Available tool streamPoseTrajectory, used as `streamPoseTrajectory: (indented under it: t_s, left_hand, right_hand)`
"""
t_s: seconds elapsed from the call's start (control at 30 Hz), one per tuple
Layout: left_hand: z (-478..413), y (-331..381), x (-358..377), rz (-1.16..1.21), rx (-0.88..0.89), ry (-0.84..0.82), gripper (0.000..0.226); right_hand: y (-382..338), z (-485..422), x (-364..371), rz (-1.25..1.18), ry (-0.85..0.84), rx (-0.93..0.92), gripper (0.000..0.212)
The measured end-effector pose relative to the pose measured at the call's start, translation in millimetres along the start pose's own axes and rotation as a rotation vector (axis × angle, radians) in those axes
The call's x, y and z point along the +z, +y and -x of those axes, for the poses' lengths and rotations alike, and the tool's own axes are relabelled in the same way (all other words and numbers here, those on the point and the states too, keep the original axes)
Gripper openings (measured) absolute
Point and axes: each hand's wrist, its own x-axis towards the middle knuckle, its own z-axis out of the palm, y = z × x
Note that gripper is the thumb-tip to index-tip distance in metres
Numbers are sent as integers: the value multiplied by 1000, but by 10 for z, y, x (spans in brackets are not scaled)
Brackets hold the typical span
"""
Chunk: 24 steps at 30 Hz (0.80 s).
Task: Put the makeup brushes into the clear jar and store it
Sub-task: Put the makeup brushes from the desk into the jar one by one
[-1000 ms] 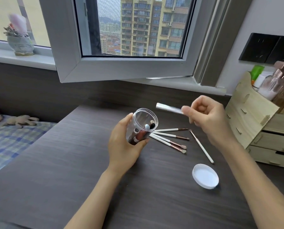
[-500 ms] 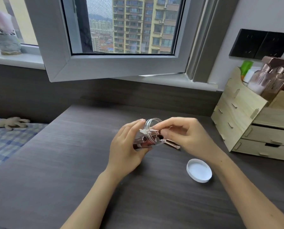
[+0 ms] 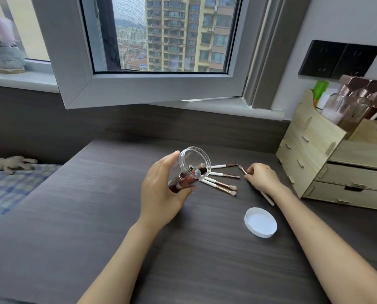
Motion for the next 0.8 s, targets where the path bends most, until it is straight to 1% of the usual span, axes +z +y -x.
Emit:
streamPoseTrajectory:
  t_s: [0.07, 0.1, 0.13, 0.2, 0.23, 0.27, 0.33, 0.37, 0.43, 0.5, 0.6, 0.7, 0.8]
  left_hand:
    - [-2, -5, -4, 4, 1, 4, 84]
    - [-2, -5, -3, 4, -1, 5, 84]
    - [-2, -5, -3, 4, -4, 4, 84]
    - [-4, 3, -4, 5, -10, 1, 84]
    - [-3, 6, -2, 6, -12, -2, 84]
    - [-2, 9, -2, 8, -12, -5, 83]
    - [-1, 8, 0, 9, -11, -6, 83]
    - [1, 6, 0, 9, -9, -6, 83]
    - [5, 6, 1, 4, 2, -3, 84]
    - [8, 10, 4, -4, 19, -2, 85]
    - [5, 16, 7, -10, 54, -10, 84]
    - [6, 6, 8, -17, 88, -41, 83]
    - [13, 7, 3, -14, 80, -65, 83]
  right_hand:
    - [0, 15, -61, -6, 23, -20, 29]
    - [2, 28, -120, -56, 81, -39, 33]
    - [-7, 70, -204, -165, 169, -66, 40]
    - [-89, 249, -449, -512, 393, -175, 54]
    - [-154, 386, -596, -695, 497, -247, 55]
    - [-216, 541, -739, -856, 569, -318, 52]
    - [-345, 861, -964, -1110, 648, -441, 43]
    - [-411, 1012, -1044, -1208, 677, -493, 41]
    - [-532, 1258, -1126, -1323, 718, -579, 41]
    - [-643, 1403, -1085, -1334, 714, -622, 41]
    - [-785, 1467, -831, -1236, 636, -677, 37]
    - [-838, 1433, -592, -1036, 583, -685, 31]
    - [-851, 1382, -442, -872, 622, -713, 31]
